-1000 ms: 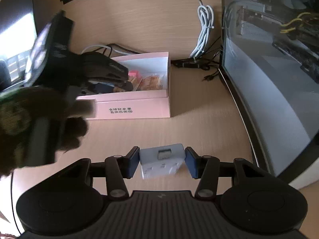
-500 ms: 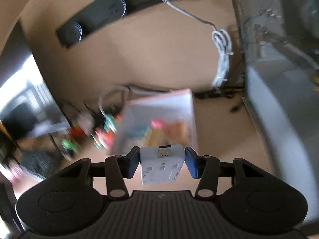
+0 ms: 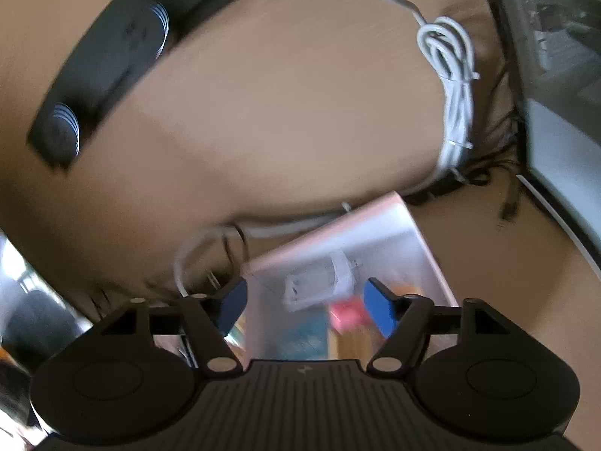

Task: Organize objects
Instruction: 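Grasp the pink cat toy with the left gripper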

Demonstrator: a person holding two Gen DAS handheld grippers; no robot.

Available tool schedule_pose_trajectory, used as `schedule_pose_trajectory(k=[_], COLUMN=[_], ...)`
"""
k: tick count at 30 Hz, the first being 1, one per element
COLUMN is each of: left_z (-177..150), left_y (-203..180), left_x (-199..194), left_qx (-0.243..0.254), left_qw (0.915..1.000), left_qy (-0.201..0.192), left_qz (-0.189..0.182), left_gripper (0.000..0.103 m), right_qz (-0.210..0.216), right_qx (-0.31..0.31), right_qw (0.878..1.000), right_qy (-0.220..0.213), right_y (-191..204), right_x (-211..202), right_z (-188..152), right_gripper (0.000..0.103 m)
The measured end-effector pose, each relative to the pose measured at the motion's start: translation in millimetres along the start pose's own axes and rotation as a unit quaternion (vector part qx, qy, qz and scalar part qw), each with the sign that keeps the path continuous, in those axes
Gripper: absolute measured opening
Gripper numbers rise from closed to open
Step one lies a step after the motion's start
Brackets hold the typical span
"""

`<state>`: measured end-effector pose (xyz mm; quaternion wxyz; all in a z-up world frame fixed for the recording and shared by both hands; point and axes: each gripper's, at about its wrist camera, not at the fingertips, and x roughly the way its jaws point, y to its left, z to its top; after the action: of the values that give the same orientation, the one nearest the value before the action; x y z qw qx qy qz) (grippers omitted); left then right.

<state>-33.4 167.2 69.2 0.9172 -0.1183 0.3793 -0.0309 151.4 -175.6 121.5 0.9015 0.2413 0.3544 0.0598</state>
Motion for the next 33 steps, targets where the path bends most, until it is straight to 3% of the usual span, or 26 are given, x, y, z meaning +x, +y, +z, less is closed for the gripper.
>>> schedule_pose_trajectory(k=[5,9,13,17,21,24,28,33], left_z=[31.6,64.9,92.6,103.1,106.3,116.0,130.4,115.1], left_y=[-18.4,-44.9,-61.3,-74.9,-86.2,-84.6,-74.9,-58.8], left_x=[40.9,81.7,125.8,166.7,195.0,210.6,218.3,193.8], left_qx=[0.086,0.199,0.258,0.310,0.355,0.344,0.278,0.227], left_qw=[0.9962,0.9791,0.9654,0.9504,0.9341,0.9376,0.9591,0.9728], left_qy=[-0.007,-0.039,-0.037,-0.004,0.019,0.029,0.050,0.049], left_qz=[-0.012,-0.007,0.012,0.018,0.029,0.038,0.021,0.005], left_gripper=[0.039,0.040,0.040,0.041,0.058,0.057,0.043,0.040], right_qz=[-0.060,-0.098,-0.113,-0.129,-0.141,-0.150,-0.159,-0.162], right_qx=[-0.150,-0.249,-0.286,-0.314,-0.298,-0.286,-0.283,-0.286], right_qw=[0.987,0.963,0.952,0.940,0.943,0.945,0.944,0.943], right_qy=[-0.020,-0.019,0.010,0.034,0.053,0.055,0.057,0.060], right_y=[10.4,15.1,7.0,4.5,1.0,-0.7,-2.6,-1.7], right_x=[-32.0,-57.2,-74.9,-80.6,-80.1,-79.9,-79.1,-72.5], right_z=[-51.8,-94.5,-133.2,-165.7,-177.2,-178.4,-178.4,-174.7], right_gripper=[0.086,0.087,0.088,0.088,0.089,0.091,0.091,0.091])
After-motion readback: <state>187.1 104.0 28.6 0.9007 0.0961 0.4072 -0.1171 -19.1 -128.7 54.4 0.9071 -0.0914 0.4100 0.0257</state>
